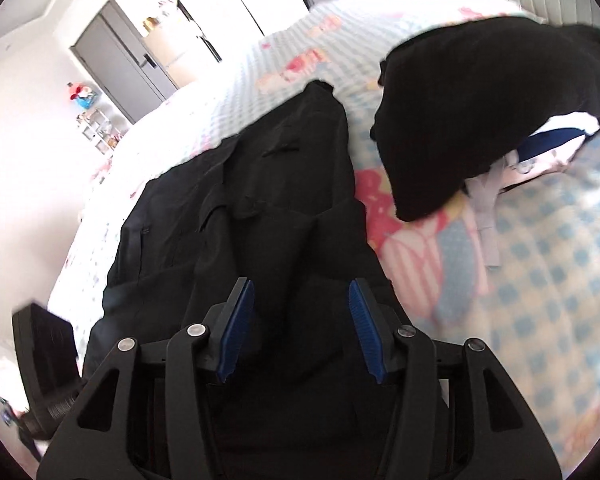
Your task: Fold clothes
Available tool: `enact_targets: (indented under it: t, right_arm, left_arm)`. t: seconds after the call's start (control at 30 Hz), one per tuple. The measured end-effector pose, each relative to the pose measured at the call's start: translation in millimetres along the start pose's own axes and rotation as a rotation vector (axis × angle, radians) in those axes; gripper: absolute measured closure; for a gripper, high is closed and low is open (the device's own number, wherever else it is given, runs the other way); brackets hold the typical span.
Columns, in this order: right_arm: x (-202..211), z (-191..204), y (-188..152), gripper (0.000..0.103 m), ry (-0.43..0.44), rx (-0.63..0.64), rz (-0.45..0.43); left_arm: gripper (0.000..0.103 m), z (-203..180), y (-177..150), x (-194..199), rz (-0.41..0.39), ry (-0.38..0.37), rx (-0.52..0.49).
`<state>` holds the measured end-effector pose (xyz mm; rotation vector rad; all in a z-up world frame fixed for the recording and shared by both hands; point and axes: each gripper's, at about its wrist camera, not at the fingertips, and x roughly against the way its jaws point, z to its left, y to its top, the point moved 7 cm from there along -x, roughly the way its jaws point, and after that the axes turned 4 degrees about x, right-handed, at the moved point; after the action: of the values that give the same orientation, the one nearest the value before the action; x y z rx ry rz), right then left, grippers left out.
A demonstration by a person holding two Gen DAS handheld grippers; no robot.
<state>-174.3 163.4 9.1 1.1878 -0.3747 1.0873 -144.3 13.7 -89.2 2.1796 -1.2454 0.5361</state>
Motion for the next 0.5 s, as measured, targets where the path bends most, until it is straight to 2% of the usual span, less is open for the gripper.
enact_targets:
  t: [0.07,0.1,0.17,0.2,0.23,0.37,0.43,0.5]
  right_arm:
    - [-3.3,4.1,-7.2,0.052,0.024,0.020,0.013]
    - [-3.8,5.0,-13.0,0.051,0.031,0.025,0.024]
    - [-7.4,6.8,-24.9,0.050,0.036,0.024,0.052]
    - [-12.2,8.8,-30.0,0.050,0.033,0.019,0.066]
    - [-15.6,9.7,-33.2,0.050,0.028,0.018,0.079]
    - [-16.0,15.1,-43.2,0.050,0.009,0.074,0.099]
    - [-13.4,20.9,-47.1,0.050,0.004,0.108,0.102]
    - [-9.2,32.7,-49.8,0.050,0.032,0.128,0.101]
  left_arm:
    - [0.032,-2.1,19.6,-9.7,-0.006,-0.043,0.031]
    - [0.030,-2.0,26.9,-20.9,0.024,-0.040,0.040]
    - [0.036,-2.2,35.8,-44.3,0.092,-0.025,0.057]
    - [0.075,-5.3,37.2,-48.3,0.090,-0.009,0.049]
    - [0.100,-9.2,38.5,-50.0,0.078,0.011,0.034]
    - [0.101,-38.9,40.0,14.2,-0.183,0.021,-0.091]
    - [0.100,-51.5,32.8,54.6,-0.298,0.056,-0.152]
    - [0.100,-44.3,20.1,91.0,-0.384,0.145,-0.181]
